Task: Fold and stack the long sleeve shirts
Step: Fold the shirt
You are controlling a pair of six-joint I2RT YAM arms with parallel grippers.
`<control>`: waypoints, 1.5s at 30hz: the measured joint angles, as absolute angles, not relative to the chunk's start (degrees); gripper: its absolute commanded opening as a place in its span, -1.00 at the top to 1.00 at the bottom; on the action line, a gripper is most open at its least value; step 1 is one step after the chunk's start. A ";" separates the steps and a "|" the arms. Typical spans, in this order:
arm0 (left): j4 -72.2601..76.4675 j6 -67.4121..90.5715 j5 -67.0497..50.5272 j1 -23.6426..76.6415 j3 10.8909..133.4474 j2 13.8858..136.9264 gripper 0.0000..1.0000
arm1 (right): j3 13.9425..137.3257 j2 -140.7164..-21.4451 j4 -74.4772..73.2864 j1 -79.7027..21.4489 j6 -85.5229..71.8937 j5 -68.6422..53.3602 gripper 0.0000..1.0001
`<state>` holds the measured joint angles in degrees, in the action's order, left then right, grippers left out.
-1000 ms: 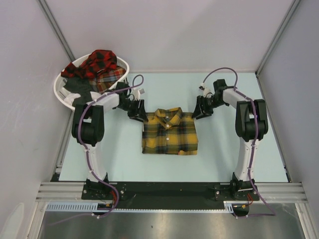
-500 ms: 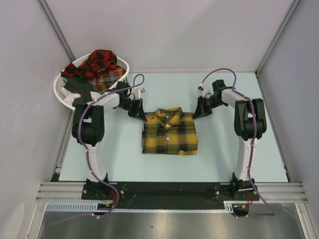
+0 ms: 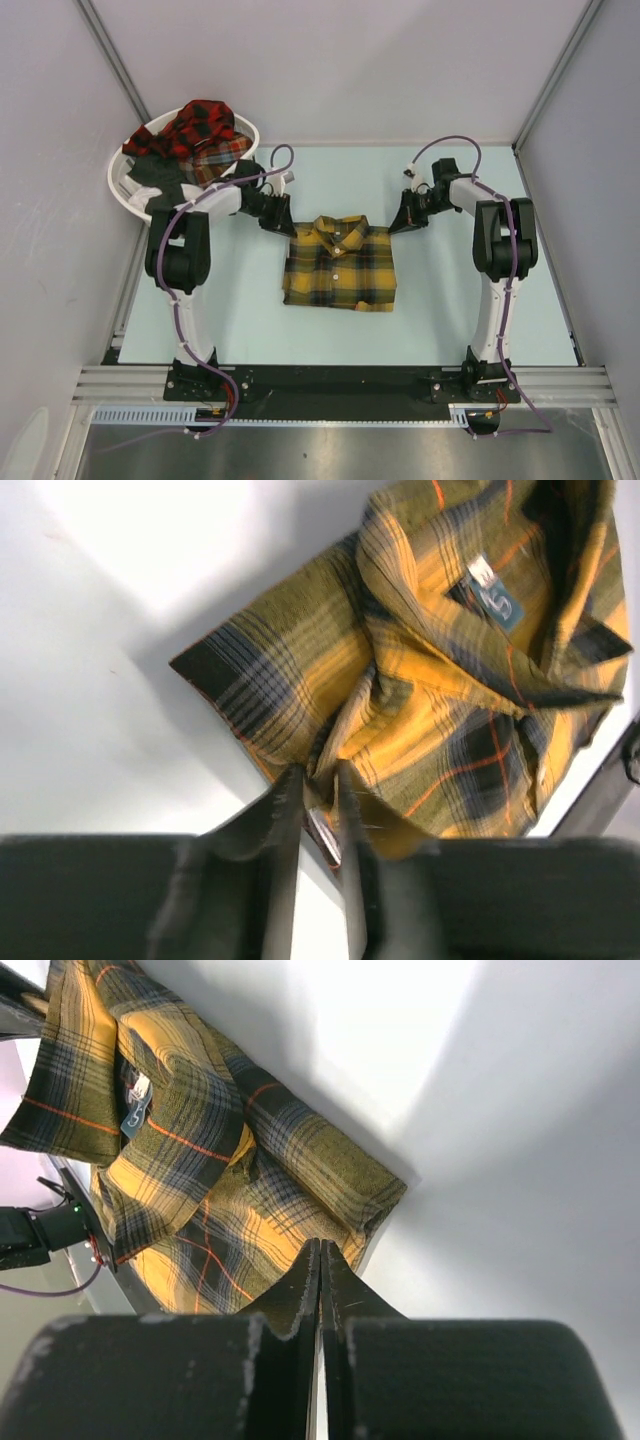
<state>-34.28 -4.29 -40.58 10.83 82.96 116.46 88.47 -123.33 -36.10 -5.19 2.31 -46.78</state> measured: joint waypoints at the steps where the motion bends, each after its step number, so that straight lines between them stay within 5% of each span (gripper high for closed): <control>1: -33.87 -4.45 -40.16 10.87 82.96 116.46 0.35 | 88.40 -123.31 -36.07 -5.08 2.22 -46.96 1.00; 5: -31.38 -4.19 -38.98 10.85 82.41 116.44 0.15 | 87.96 -122.80 -36.45 -4.89 2.24 -47.31 1.00; 45: -29.74 -3.09 -37.50 10.85 81.32 112.33 0.21 | 85.80 -120.51 -38.19 -3.90 2.55 -48.51 0.87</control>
<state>-29.74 -3.09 -37.50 10.85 81.32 112.33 85.80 -120.51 -38.20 -3.90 2.55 -48.51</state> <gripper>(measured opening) 0.395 0.046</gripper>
